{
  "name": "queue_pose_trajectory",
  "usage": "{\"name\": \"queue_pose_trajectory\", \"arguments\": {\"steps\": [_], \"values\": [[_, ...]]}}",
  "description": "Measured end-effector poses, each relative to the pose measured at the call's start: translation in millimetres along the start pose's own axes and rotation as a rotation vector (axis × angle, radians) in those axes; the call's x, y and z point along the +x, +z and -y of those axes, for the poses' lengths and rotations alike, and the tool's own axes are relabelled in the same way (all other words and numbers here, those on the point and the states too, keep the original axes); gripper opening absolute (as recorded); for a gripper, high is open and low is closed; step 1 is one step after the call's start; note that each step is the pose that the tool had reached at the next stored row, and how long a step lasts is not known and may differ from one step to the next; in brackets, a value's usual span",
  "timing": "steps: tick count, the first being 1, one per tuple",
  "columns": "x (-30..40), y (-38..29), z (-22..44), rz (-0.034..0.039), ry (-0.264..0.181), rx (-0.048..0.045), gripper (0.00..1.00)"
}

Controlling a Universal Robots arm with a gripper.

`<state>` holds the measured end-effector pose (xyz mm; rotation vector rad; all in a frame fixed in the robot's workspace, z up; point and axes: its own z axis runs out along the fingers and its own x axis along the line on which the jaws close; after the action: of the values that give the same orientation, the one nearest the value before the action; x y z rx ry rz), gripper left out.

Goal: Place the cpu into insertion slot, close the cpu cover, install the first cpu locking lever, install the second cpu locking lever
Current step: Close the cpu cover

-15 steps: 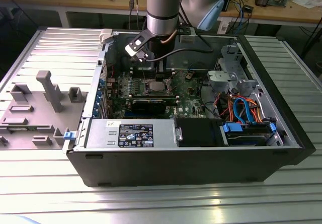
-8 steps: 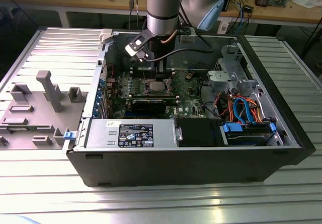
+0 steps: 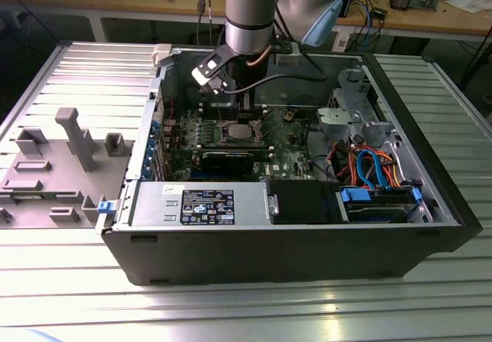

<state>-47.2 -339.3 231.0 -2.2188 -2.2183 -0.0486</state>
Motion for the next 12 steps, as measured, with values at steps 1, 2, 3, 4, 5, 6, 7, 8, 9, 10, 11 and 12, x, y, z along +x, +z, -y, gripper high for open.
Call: {"name": "queue_pose_trajectory", "arguments": {"steps": [1, 2, 3, 4, 5, 6, 7, 8, 9, 10, 11, 12], "values": [[0.0, -0.3, 0.0, 0.0001, 0.0, 0.0002, 0.11], [0.0, -0.7, 0.0, 0.0003, 0.0, 0.0003, 0.11], [0.0, -1.2, 0.0, 0.0002, 0.0, 0.0005, 0.11], [0.0, -1.7, 0.0, 0.0002, 0.0, 0.0006, 0.11], [0.0, -2.4, 0.0, 0.0002, 0.0, 0.0006, 0.11], [0.0, -3.0, 0.0, 0.0002, 0.0, 0.0007, 0.11], [0.0, -3.7, 0.0, 0.0002, 0.0, 0.0008, 0.11], [0.1, -4.4, 0.0, 0.0002, 0.0, 0.0009, 0.11], [0.1, -5.0, -0.1, 0.0002, 0.0, 0.0009, 0.11], [0.1, -5.6, -0.1, 0.0001, 0.0, 0.001, 0.11], [0.1, -6.2, -0.1, 0.0001, 0.0, 0.0012, 0.11], [0.1, -6.9, -0.1, 0.0001, 0.0, 0.0014, 0.11]]}}
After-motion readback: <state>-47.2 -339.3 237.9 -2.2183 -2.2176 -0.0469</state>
